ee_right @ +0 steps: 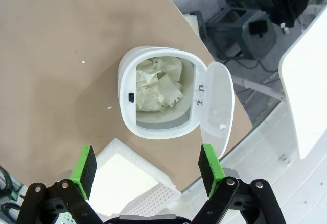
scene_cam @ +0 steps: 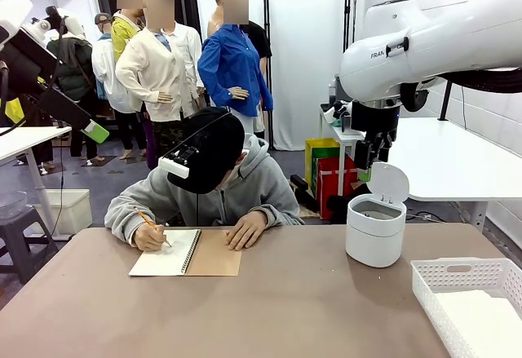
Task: Sort the paper based on its condition.
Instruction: If a person hands you a paper, place it in the Organizing basket , and if it's crumpled, put it in the Trash can.
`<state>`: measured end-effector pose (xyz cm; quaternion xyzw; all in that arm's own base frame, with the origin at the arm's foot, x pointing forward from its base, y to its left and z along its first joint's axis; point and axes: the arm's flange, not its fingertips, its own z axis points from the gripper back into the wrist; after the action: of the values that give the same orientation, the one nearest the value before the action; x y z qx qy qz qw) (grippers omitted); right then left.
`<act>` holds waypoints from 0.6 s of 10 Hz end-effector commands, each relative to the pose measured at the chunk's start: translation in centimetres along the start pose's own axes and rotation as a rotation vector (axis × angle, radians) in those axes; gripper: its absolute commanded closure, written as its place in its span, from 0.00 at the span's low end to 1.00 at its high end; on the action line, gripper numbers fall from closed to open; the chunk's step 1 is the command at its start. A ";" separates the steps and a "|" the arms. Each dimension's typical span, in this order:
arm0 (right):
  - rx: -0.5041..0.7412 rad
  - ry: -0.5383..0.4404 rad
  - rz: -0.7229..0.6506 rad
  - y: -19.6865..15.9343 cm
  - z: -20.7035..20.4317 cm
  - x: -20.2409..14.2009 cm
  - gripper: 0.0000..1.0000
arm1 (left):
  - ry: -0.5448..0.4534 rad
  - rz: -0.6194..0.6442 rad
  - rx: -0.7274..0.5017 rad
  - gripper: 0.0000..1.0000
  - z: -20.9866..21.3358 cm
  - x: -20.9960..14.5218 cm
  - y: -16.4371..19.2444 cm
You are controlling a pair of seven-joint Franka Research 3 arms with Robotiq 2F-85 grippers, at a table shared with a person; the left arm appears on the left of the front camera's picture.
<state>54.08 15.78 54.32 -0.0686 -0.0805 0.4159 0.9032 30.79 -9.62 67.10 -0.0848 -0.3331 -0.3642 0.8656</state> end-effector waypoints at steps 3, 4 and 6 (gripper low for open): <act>-0.005 0.011 0.000 -0.2 -0.1 0.0 0.00 | -0.004 0.002 -0.007 0.00 0.1 -0.1 0.1; -0.005 0.011 0.000 -0.2 -0.1 0.0 0.00 | -0.004 0.002 -0.007 0.00 0.1 -0.1 0.1; -0.005 0.011 0.000 -0.2 -0.1 0.0 0.00 | -0.004 0.002 -0.007 0.00 0.1 -0.1 0.1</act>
<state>54.08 15.78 54.32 -0.0686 -0.0805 0.4159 0.9032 30.79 -9.62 67.10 -0.0848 -0.3331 -0.3642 0.8656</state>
